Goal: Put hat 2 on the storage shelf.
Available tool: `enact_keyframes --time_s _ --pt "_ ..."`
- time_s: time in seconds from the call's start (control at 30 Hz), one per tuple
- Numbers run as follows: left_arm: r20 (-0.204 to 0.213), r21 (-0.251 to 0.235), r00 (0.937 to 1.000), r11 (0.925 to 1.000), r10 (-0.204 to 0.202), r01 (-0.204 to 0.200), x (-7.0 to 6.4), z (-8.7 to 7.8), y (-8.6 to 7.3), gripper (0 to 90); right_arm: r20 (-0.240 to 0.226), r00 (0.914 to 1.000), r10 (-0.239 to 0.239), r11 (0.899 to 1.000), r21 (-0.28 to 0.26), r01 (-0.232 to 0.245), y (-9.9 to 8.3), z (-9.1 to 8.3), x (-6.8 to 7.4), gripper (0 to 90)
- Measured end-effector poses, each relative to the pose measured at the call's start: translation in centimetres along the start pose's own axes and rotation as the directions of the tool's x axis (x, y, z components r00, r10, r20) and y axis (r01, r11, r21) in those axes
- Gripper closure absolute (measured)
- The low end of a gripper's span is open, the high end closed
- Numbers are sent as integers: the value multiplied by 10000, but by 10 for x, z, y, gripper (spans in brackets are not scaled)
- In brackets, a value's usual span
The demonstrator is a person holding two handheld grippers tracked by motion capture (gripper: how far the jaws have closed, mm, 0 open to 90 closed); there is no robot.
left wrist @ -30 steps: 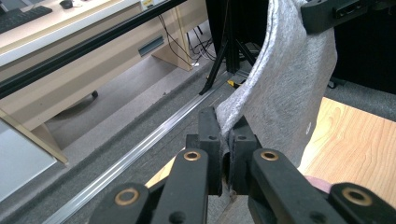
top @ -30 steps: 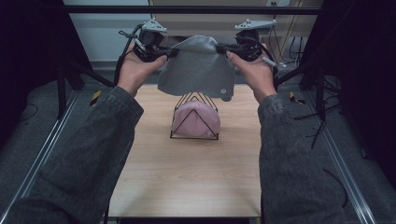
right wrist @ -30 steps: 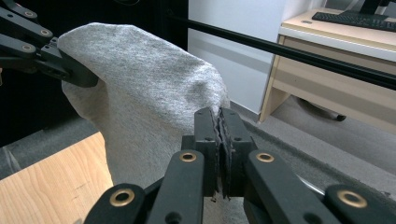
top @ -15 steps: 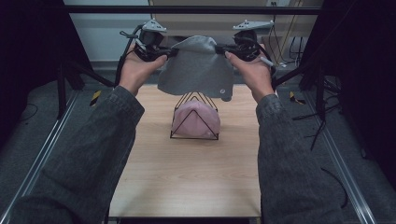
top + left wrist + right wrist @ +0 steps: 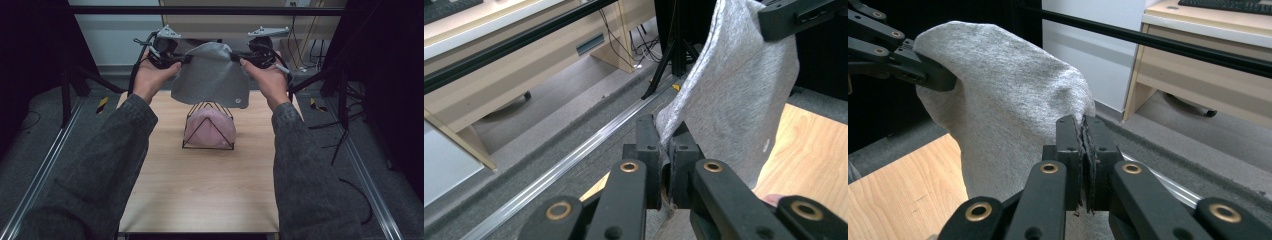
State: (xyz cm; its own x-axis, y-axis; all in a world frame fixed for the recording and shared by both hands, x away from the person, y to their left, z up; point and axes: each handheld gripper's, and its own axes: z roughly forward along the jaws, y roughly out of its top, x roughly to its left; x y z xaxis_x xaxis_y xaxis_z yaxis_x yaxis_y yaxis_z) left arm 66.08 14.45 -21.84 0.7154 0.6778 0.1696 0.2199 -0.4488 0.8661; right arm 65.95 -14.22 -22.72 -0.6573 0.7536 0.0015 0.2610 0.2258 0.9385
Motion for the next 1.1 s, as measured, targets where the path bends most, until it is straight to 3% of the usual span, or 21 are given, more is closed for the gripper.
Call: enact_keyframes --time_s 0.5,1.1 --pt "93 293 9998 9994 -193 190 -4 10 -30 866 -54 10000 75 9987 507 -72 -29 13 6 872" --pt "214 944 9988 9947 -435 413 -14 31 -80 867 -13 9992 405 9883 1471 -398 -83 39 13 871"
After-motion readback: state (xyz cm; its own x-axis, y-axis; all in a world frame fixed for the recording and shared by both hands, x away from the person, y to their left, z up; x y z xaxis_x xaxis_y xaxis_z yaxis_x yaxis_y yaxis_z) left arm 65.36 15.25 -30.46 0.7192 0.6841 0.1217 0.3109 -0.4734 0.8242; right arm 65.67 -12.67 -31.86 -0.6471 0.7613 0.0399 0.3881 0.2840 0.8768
